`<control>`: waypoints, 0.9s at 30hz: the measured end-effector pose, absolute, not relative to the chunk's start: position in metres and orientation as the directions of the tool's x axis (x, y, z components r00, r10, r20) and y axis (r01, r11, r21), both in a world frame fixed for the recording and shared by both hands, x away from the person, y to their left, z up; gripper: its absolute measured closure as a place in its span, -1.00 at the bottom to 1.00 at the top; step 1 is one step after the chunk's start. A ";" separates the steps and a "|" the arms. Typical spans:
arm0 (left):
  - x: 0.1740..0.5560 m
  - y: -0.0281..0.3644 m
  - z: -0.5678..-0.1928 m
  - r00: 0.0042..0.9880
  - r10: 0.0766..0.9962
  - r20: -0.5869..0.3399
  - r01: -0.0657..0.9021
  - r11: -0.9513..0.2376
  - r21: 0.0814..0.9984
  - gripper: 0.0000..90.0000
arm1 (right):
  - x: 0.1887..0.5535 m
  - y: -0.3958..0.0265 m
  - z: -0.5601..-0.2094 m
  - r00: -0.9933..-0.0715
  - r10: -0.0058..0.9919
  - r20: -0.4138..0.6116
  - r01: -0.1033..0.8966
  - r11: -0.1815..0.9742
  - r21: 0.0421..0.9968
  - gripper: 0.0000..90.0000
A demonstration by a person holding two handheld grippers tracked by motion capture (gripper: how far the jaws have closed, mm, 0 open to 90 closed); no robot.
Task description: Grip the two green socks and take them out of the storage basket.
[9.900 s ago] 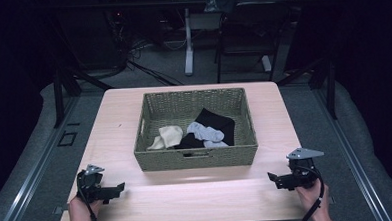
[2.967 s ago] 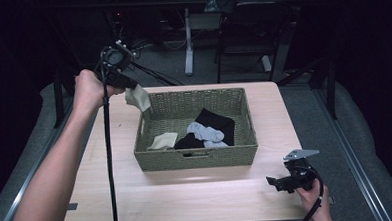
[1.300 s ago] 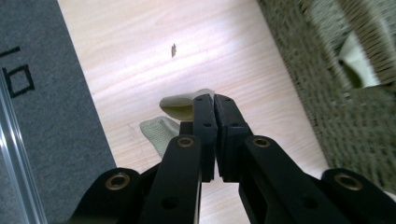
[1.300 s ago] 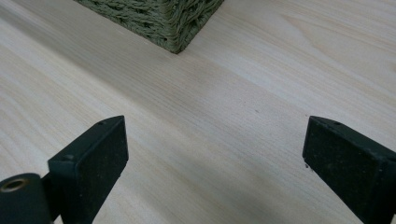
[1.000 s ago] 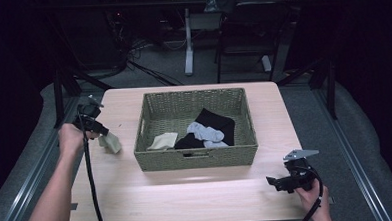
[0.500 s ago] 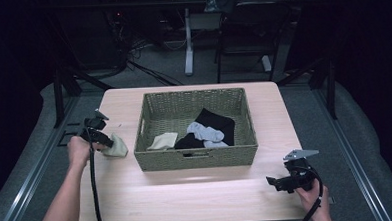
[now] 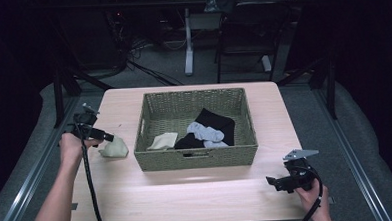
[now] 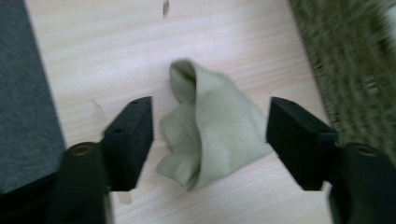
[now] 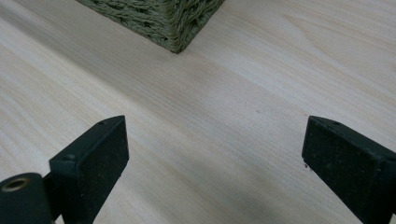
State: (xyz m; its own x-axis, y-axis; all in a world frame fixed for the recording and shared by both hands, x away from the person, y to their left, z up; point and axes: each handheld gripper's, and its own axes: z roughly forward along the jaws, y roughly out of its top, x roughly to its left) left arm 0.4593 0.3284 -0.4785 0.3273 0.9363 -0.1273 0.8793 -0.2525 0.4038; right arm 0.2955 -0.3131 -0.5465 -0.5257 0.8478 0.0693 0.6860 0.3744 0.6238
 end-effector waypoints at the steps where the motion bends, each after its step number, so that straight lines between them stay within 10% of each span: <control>1: 0.458 0.327 -0.470 0.332 0.936 -0.119 0.873 -0.256 0.416 -0.41 | 0.296 -0.313 -0.546 -0.526 0.848 0.069 0.687 0.375 0.623 -0.85; 27: 0.458 0.221 -0.370 0.520 0.854 -0.014 0.721 -0.430 0.543 -0.99 | 0.296 -0.313 -0.547 -0.528 0.847 0.070 0.686 0.376 0.623 -0.85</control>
State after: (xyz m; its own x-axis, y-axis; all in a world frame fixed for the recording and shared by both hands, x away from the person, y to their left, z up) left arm 0.4583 0.2212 -0.3702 0.5196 0.8543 -0.0144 0.7215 -0.4297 0.5430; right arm 0.2958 -0.3132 -0.5468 -0.5275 0.8466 0.0702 0.6860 0.3758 0.6231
